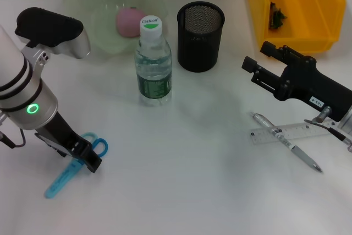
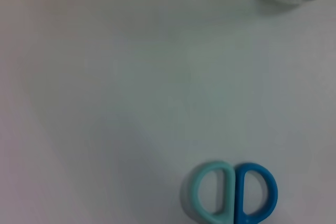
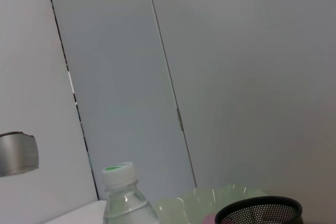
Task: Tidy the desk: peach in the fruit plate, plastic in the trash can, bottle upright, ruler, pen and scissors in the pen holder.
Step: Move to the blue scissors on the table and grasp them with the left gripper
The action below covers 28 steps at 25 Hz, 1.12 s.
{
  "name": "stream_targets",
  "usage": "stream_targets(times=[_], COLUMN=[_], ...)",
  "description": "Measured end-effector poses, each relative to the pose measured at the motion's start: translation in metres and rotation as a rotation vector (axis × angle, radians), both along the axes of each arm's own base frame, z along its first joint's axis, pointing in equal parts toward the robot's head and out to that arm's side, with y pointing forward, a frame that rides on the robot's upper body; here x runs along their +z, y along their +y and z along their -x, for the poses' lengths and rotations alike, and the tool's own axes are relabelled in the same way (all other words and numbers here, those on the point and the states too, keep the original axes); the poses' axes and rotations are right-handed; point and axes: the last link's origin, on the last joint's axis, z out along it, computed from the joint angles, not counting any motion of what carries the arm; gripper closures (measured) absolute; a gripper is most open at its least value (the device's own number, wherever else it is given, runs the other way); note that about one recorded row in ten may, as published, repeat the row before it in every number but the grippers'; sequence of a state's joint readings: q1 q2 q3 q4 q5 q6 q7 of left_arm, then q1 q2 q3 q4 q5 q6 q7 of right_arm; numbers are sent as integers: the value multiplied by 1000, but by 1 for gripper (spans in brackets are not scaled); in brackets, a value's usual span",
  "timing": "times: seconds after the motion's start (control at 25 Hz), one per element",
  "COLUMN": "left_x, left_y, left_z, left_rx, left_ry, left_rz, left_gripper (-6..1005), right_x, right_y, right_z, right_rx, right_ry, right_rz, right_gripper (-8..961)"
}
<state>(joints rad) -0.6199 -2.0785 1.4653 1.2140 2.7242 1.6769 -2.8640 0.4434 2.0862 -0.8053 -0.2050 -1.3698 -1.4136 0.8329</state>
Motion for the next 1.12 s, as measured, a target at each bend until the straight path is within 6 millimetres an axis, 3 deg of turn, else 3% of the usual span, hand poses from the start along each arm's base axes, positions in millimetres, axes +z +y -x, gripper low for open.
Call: stream_targets(times=[1.12], left_x=[-3], left_y=[-1], left_z=[3], left_rx=[-28], left_ry=[60], left_rz=[20], left_gripper=[406], right_x=[-2], right_y=[-1], right_z=[0], right_rx=[-5], right_ry=[7], right_rz=[6], right_gripper=[300])
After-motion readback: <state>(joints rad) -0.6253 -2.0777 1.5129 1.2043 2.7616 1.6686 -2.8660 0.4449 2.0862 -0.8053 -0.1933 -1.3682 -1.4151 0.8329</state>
